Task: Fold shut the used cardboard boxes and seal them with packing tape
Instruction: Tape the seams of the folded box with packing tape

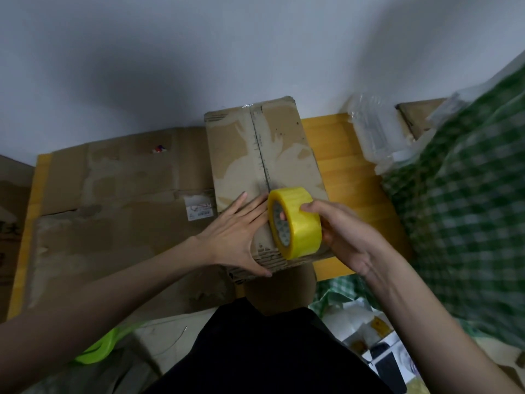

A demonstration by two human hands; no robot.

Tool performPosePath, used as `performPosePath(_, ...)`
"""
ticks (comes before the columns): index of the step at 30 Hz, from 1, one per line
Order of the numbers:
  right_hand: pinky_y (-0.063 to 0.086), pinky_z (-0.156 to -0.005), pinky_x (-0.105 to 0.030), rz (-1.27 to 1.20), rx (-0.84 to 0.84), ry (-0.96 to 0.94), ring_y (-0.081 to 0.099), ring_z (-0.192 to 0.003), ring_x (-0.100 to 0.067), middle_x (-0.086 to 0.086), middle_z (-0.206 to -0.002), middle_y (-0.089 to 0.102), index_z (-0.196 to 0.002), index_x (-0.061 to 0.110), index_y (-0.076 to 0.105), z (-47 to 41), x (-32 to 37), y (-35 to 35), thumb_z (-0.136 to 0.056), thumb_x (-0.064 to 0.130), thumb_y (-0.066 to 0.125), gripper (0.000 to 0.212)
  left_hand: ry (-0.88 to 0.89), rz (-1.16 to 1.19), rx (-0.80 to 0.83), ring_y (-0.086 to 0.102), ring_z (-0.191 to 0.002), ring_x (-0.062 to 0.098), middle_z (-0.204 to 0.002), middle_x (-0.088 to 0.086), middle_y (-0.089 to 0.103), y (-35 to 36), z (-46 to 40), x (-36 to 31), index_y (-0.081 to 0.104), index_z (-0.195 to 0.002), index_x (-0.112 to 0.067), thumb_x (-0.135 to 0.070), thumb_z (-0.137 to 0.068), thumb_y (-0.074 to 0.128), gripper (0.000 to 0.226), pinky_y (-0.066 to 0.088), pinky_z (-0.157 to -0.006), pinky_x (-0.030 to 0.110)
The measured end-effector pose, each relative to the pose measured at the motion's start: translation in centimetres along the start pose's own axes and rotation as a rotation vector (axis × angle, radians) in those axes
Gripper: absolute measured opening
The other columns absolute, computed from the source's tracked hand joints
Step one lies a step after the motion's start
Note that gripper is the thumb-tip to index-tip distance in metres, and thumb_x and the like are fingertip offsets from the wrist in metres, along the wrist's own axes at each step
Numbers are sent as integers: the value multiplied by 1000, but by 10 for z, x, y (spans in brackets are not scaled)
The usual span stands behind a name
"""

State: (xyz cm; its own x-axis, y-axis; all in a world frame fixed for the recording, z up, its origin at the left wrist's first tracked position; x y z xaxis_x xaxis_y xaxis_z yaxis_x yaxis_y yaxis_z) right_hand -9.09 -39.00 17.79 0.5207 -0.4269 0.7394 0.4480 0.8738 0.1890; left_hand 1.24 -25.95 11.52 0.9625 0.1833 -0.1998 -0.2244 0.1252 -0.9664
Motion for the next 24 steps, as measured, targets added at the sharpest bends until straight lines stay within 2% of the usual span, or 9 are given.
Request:
performPosePath(2, 46, -104, -60, 3, -7, -21, 60, -120, -43, -23, -119, 70, -114, 0, 73, -3, 2, 1, -96, 25, 62, 33, -6, -12, -23, -9, -155, 18, -168, 6, 4, -1, -2, 0, 5, -160, -10, -100, -65, 40, 136, 1, -125, 51)
performPosePath(4, 48, -102, -51, 12, -22, -63, 65, -116, -37, -20, -115, 73, -114, -1, 73, -5, 7, 2, -97, 26, 63, 33, -21, -3, -39, -3, -155, 18, -167, 6, 11, -4, -9, 5, 10, -159, -10, -98, -66, 42, 132, 2, -125, 51)
performPosePath(8, 49, -85, -34, 93, -47, -144, 68, -93, -19, -6, -99, 77, -103, 10, 75, -12, 21, 6, -97, 25, 63, 20, -79, -10, -53, 7, -155, 17, -166, 5, 20, -13, -32, 22, 16, -159, -9, -98, -67, 40, 130, 2, -125, 49)
performPosePath(14, 56, -65, -20, 111, -74, -182, 71, -77, -9, 1, -83, 76, -93, 15, 72, -11, 33, 0, -100, 28, 60, 19, -48, -68, -89, 7, -155, 17, -166, 7, 16, -10, -38, 19, 15, -158, -7, -97, -71, 35, 127, 2, -126, 48)
performPosePath(17, 53, -70, -19, 172, -51, -174, 70, -77, -9, 0, -81, 76, -92, 12, 70, -6, 24, 3, -101, 28, 59, 22, -57, -75, -94, 12, -154, 18, -165, 8, 23, -7, -36, 19, 20, -158, -7, -97, -71, 35, 125, 3, -126, 48)
performPosePath(20, 51, -77, -27, 174, -75, -173, 69, -82, -14, -7, -88, 77, -101, 1, 67, -2, 18, 6, -101, 30, 60, 31, -60, -80, -114, 19, -153, 19, -162, 7, 30, -7, -36, 17, 26, -156, -8, -95, -71, 36, 122, 7, -125, 49)
performPosePath(22, 53, -74, -28, 149, -92, -163, 70, -80, -16, -8, -88, 77, -111, -8, 64, 4, 15, 4, -101, 32, 59, 42, -65, -93, -109, 14, -154, 17, -165, 6, 23, -7, -35, 17, 22, -158, -9, -95, -71, 34, 123, 7, -125, 48)
performPosePath(24, 54, -65, -23, 134, -105, -157, 70, -72, -12, -2, -79, 77, -108, -5, 64, 10, 14, 0, -101, 32, 59, 39, -72, -95, -90, 1, -155, 14, -168, 3, 6, -5, -36, 19, 11, -160, -11, -95, -71, 31, 124, 6, -125, 47)
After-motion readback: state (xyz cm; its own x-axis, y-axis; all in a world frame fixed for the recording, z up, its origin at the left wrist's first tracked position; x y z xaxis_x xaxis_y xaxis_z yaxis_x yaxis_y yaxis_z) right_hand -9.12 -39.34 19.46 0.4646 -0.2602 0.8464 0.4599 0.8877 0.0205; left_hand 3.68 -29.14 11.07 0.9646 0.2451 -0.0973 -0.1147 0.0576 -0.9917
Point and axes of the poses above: each hand's wrist, its own z-axis away from the middle knuckle, its own y-axis out of the palm, x = y × z, the point moved 7 cm from there along -z, towards the middle knuckle
